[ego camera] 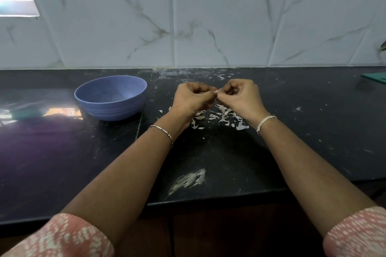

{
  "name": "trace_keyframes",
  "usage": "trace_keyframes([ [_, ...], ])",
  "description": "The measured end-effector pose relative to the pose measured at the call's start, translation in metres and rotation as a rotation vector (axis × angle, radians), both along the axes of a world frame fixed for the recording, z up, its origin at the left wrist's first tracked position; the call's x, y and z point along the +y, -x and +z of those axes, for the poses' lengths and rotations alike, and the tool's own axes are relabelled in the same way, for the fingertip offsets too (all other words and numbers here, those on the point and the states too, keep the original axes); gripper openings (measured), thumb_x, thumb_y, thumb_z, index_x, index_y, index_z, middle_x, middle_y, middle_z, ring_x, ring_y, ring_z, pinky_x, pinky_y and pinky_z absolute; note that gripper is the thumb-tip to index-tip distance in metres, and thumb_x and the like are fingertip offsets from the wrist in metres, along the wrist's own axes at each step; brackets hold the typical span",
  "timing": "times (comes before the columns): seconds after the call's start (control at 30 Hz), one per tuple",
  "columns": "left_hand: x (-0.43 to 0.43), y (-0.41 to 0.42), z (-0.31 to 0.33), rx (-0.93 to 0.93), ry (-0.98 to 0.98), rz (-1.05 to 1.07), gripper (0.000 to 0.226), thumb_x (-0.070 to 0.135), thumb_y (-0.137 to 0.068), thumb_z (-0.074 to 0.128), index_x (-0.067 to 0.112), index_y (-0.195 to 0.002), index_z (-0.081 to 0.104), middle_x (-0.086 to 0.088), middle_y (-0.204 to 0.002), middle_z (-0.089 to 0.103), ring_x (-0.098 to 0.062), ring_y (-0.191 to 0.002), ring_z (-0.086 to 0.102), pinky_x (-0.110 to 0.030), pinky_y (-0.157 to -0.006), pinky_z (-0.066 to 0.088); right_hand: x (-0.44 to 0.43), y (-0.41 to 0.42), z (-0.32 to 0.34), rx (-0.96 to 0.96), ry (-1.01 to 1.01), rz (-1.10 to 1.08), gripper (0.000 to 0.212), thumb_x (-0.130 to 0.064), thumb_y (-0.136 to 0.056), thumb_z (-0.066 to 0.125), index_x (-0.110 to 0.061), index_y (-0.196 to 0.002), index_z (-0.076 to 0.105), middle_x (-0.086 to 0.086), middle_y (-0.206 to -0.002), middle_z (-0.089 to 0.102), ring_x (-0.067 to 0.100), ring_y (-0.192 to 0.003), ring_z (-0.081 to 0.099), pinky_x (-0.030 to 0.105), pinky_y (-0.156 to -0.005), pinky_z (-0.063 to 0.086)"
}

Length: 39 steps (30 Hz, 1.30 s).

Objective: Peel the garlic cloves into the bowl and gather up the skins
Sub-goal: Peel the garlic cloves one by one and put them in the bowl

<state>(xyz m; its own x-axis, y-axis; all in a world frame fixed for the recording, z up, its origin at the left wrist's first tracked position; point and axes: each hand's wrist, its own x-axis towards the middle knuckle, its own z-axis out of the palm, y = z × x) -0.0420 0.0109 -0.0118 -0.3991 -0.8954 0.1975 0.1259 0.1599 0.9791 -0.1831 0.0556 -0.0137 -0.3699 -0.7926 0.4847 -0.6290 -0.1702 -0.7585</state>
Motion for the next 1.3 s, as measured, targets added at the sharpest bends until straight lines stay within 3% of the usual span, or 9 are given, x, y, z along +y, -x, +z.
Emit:
trace_keyframes([
  [0.33, -0.002, 0.003, 0.000, 0.084, -0.109, 0.023, 0.004, -0.004, -0.084, 0.068, -0.001, -0.082, 0.070, -0.010, -0.067, 0.065, -0.014, -0.059, 0.061, -0.026, -0.065, 0.058, 0.000, -0.002, 0.002, 0.049, 0.039, -0.033, 0.007, -0.013, -0.076, 0.075, -0.019, -0.075, 0.071, 0.002, -0.071, 0.071, 0.015, -0.064, 0.065, 0.035, -0.066, 0.059],
  [0.43, -0.003, 0.004, 0.000, 0.137, -0.168, 0.031, 0.001, -0.002, -0.085, 0.069, -0.003, -0.084, 0.069, -0.010, -0.070, 0.064, -0.013, -0.062, 0.062, -0.027, -0.067, 0.060, 0.000, 0.002, 0.003, 0.075, 0.077, -0.051, 0.017, -0.003, -0.079, 0.062, -0.020, -0.075, 0.066, -0.001, -0.077, 0.069, 0.014, -0.069, 0.063, 0.035, -0.070, 0.055],
  [0.53, -0.004, 0.003, 0.001, 0.158, -0.209, 0.026, 0.002, -0.002, -0.085, 0.069, -0.003, -0.087, 0.067, -0.009, -0.072, 0.066, -0.013, -0.063, 0.064, -0.026, -0.067, 0.060, 0.002, 0.003, 0.005, -0.017, 0.066, -0.036, 0.028, -0.008, -0.088, 0.051, -0.018, -0.064, 0.062, 0.003, -0.065, 0.065, 0.016, -0.060, 0.059, 0.037, -0.060, 0.049],
  [0.6, -0.005, 0.003, 0.001, 0.176, -0.220, 0.017, 0.004, -0.003, -0.086, 0.067, 0.000, -0.085, 0.068, -0.009, -0.073, 0.067, -0.014, -0.064, 0.065, -0.026, -0.068, 0.060, 0.003, -0.001, 0.007, -0.111, 0.052, 0.012, 0.030, -0.020, -0.095, 0.054, -0.017, -0.066, 0.063, 0.002, -0.060, 0.063, 0.013, -0.054, 0.059, 0.030, -0.054, 0.047],
  [0.7, -0.006, 0.002, 0.001, 0.209, -0.238, 0.005, 0.006, -0.003, -0.087, 0.065, 0.001, -0.087, 0.069, -0.008, -0.070, 0.068, -0.013, -0.063, 0.065, -0.028, -0.072, 0.059, 0.005, -0.003, 0.007, -0.150, 0.011, 0.123, 0.010, -0.026, -0.089, 0.071, -0.017, -0.088, 0.067, 0.003, -0.076, 0.071, 0.012, -0.064, 0.065, 0.026, -0.061, 0.055],
  [0.87, -0.007, 0.002, 0.000, 0.198, -0.239, 0.005, 0.006, -0.002, -0.085, 0.067, 0.002, -0.083, 0.071, -0.014, -0.079, 0.069, -0.017, -0.069, 0.066, -0.027, -0.071, 0.059, 0.002, -0.005, 0.002, 0.021, 0.066, 0.142, 0.021, 0.002, -0.082, 0.070, -0.016, -0.093, 0.070, 0.006, -0.090, 0.071, 0.016, -0.081, 0.068, 0.024, -0.075, 0.056],
  [0.97, -0.006, 0.001, 0.001, 0.163, -0.198, 0.010, 0.006, -0.002, -0.085, 0.068, 0.003, -0.082, 0.070, -0.013, -0.077, 0.067, -0.016, -0.068, 0.063, -0.027, -0.071, 0.059, 0.002, -0.004, 0.001, 0.134, 0.084, 0.105, 0.021, 0.000, -0.083, 0.069, -0.018, -0.093, 0.071, -0.004, -0.087, 0.071, 0.010, -0.081, 0.068, 0.020, -0.076, 0.055],
  [1.1, -0.006, 0.001, 0.000, 0.104, -0.122, 0.033, 0.006, -0.001, -0.086, 0.069, 0.004, -0.082, 0.069, -0.010, -0.071, 0.064, -0.012, -0.060, 0.059, -0.028, -0.068, 0.059, 0.001, -0.001, 0.002, 0.149, 0.076, 0.061, 0.012, -0.012, -0.086, 0.072, -0.021, -0.093, 0.075, -0.009, -0.086, 0.073, 0.008, -0.081, 0.068, 0.026, -0.075, 0.058],
  [1.3, -0.010, 0.001, -0.001, 0.036, -0.061, 0.037, 0.002, 0.001, -0.086, 0.070, 0.003, -0.085, 0.070, -0.009, -0.075, 0.064, -0.009, -0.060, 0.060, -0.026, -0.067, 0.059, 0.003, -0.001, 0.003, 0.330, 0.088, 0.030, 0.017, -0.004, -0.082, 0.073, -0.019, -0.090, 0.073, -0.012, -0.081, 0.067, 0.005, -0.076, 0.065, 0.030, -0.075, 0.057],
])
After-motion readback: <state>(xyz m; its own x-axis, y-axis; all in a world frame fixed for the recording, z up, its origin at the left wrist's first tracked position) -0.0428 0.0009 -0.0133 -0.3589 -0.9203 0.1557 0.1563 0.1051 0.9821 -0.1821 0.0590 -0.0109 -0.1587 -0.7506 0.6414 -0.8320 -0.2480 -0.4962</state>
